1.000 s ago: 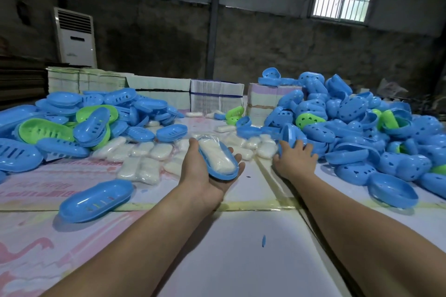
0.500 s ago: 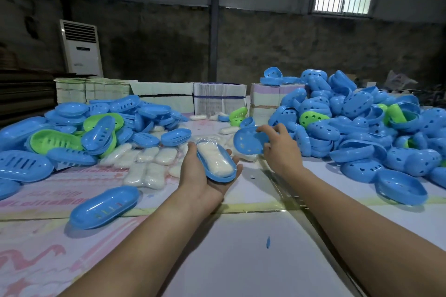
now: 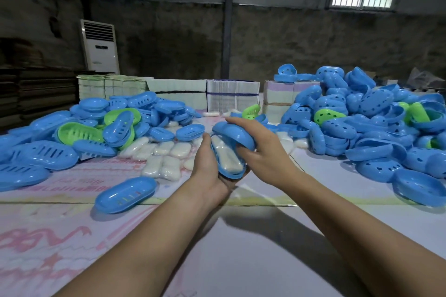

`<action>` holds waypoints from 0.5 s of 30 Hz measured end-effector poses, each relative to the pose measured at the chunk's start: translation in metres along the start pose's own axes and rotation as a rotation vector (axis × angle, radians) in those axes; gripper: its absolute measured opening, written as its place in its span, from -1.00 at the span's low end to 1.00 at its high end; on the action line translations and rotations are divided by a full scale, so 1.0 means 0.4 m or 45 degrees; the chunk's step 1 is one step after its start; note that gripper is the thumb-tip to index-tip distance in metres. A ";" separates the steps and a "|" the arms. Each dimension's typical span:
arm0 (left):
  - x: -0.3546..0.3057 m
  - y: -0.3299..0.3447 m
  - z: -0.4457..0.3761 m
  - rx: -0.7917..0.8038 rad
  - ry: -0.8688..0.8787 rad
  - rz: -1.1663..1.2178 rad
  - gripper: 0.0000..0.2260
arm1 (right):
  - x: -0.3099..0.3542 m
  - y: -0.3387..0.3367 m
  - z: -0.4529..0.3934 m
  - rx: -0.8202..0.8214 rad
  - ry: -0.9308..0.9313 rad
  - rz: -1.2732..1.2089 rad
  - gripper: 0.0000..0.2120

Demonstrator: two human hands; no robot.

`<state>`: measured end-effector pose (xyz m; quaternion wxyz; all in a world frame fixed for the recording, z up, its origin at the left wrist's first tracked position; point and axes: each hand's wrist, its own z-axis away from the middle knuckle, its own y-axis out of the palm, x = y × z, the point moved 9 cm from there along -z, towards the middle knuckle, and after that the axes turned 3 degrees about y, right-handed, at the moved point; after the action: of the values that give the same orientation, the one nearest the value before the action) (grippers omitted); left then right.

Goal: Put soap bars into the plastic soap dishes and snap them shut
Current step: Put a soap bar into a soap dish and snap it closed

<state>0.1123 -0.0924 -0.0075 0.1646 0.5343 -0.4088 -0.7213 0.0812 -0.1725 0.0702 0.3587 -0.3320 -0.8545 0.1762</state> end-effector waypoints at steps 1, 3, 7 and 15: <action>-0.003 -0.001 -0.001 -0.001 0.008 -0.010 -0.52 | -0.005 0.007 0.001 0.037 0.020 -0.016 -0.43; -0.004 -0.006 -0.001 -0.020 0.007 -0.037 -0.53 | -0.020 0.017 0.003 0.101 0.091 -0.057 -0.49; -0.009 -0.014 -0.006 -0.065 0.012 -0.135 -0.53 | -0.026 0.012 0.003 0.130 0.141 -0.210 -0.60; -0.011 -0.022 0.000 -0.090 -0.011 -0.277 -0.50 | -0.012 0.010 0.002 0.197 0.154 -0.287 -0.65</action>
<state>0.1157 -0.0838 -0.0115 0.1025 0.5662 -0.3234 -0.7512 0.0851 -0.1732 0.0652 0.4514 -0.2154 -0.8471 0.1799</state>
